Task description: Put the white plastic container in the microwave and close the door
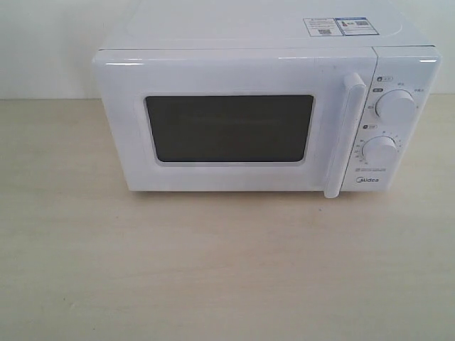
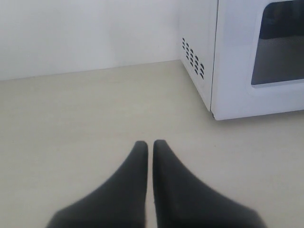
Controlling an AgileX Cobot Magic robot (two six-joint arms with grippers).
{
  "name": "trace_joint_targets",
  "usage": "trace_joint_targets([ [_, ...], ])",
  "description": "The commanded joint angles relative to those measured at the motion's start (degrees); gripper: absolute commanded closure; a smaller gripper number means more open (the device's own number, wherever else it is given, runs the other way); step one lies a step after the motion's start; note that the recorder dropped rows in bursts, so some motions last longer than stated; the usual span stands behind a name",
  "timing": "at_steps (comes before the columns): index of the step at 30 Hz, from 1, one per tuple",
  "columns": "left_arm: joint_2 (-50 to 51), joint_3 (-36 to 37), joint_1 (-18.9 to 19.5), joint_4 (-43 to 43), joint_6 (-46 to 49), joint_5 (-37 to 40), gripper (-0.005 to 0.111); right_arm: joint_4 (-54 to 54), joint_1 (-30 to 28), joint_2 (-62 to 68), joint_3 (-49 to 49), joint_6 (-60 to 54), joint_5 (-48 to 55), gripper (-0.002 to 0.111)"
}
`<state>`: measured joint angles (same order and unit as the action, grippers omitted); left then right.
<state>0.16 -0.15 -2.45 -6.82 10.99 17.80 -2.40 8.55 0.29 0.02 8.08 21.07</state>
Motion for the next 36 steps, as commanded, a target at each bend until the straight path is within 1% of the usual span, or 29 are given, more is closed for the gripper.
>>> trace_joint_targets([
  [1, -0.2, 0.2, 0.1, -0.4, -0.3, 0.0, 0.102, -0.3, -1.2, -0.3, 0.0, -0.4, 0.0, 0.108],
  [9, -0.2, 0.2, 0.1, -0.4, -0.3, 0.0, 0.102, -0.5, -3.5, -0.3, 0.0, -0.4, 0.2, 0.108],
  [36, -0.2, 0.2, 0.1, -0.4, -0.3, 0.0, 0.102, -0.5, -3.4, -0.3, 0.0, -0.4, 0.1, 0.108],
])
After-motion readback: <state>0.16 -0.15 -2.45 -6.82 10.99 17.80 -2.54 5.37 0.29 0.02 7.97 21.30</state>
